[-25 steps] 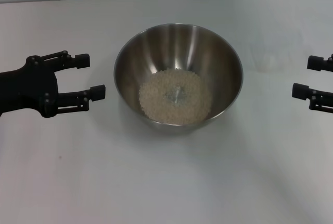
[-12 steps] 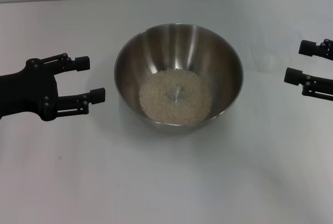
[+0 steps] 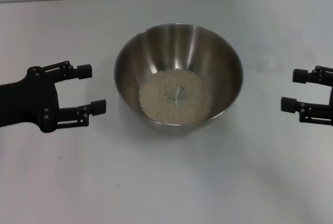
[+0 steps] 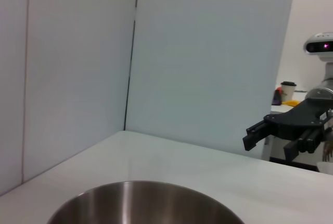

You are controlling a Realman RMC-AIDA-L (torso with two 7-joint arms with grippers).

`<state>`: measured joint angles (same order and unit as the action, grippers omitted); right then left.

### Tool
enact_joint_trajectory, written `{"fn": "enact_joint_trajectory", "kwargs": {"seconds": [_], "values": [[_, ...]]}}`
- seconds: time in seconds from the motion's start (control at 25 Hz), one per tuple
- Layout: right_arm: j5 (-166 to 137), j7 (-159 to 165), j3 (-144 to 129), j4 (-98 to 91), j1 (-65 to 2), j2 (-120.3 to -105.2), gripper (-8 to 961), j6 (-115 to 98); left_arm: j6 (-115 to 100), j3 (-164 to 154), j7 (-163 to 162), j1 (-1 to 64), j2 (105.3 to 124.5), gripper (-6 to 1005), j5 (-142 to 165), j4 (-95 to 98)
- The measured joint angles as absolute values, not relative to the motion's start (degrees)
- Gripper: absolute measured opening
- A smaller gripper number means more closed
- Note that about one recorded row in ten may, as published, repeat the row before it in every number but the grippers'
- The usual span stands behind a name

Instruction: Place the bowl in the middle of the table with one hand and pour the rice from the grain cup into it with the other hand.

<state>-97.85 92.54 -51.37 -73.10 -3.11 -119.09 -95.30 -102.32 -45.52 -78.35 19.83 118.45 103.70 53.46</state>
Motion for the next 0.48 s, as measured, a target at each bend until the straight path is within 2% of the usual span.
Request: {"fn": "enact_joint_trajectory", "kwargs": {"seconds": [0.48], "values": [[-95.8, 86.3, -46.2, -70.9, -2.0, -119.38, 773, -103.0, -104.1, -45.9, -74.7, 19.6, 118.51, 829, 102.2, 48.6]]}}
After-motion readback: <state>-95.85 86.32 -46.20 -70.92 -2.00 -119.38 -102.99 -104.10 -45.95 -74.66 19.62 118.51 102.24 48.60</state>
